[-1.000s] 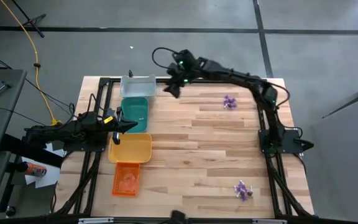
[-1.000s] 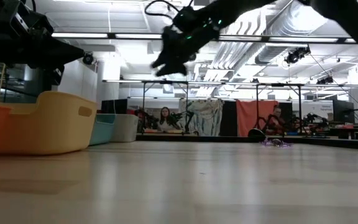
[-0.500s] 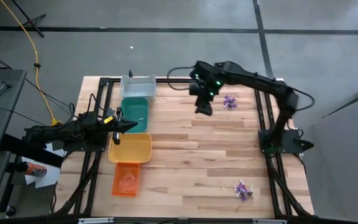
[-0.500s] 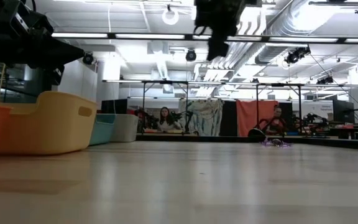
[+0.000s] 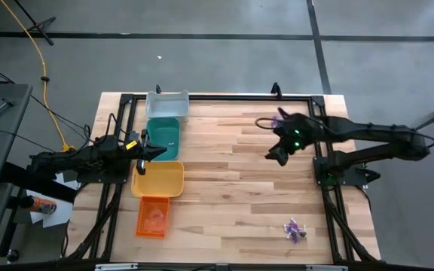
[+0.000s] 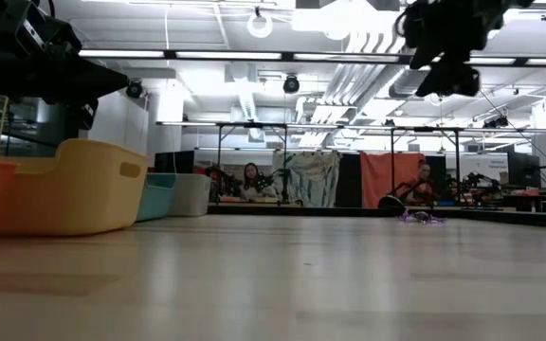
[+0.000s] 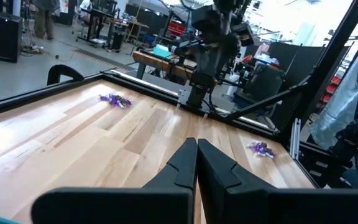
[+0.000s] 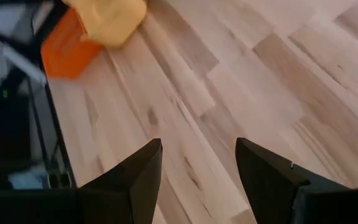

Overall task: Sort Halloween decoration
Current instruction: Put the white bone toy in the green bin

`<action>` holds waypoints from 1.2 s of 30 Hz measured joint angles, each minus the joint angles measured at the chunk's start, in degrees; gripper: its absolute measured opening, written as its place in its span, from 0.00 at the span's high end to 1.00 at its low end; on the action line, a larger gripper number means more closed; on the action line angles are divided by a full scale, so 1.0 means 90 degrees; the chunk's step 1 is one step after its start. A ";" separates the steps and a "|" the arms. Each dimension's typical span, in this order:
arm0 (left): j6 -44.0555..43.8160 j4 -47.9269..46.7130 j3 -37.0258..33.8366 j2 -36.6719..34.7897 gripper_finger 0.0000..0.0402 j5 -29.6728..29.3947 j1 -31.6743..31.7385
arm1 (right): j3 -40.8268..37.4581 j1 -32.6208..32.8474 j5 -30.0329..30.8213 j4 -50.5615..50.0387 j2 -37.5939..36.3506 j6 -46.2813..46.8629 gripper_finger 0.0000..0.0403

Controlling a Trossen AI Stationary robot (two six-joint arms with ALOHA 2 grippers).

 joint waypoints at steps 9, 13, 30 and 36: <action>0.0000 0.0002 0.0000 -0.0002 1.00 0.0000 0.0000 | -0.0108 0.0315 0.0561 0.0315 -0.0333 0.0382 0.51; 0.0000 0.0002 0.0000 0.0000 1.00 0.0000 -0.0001 | -0.0104 0.0315 0.0562 0.0480 -0.0333 0.0291 0.51; -0.1498 0.0681 0.0000 0.0000 1.00 -0.0446 -0.0002 | -0.0094 0.0310 0.1571 0.0981 -0.0322 0.1227 0.51; -0.1849 0.0826 0.0289 0.0371 0.92 -0.0513 -0.0002 | -0.0092 0.0310 0.2123 0.0970 -0.0256 0.1801 0.51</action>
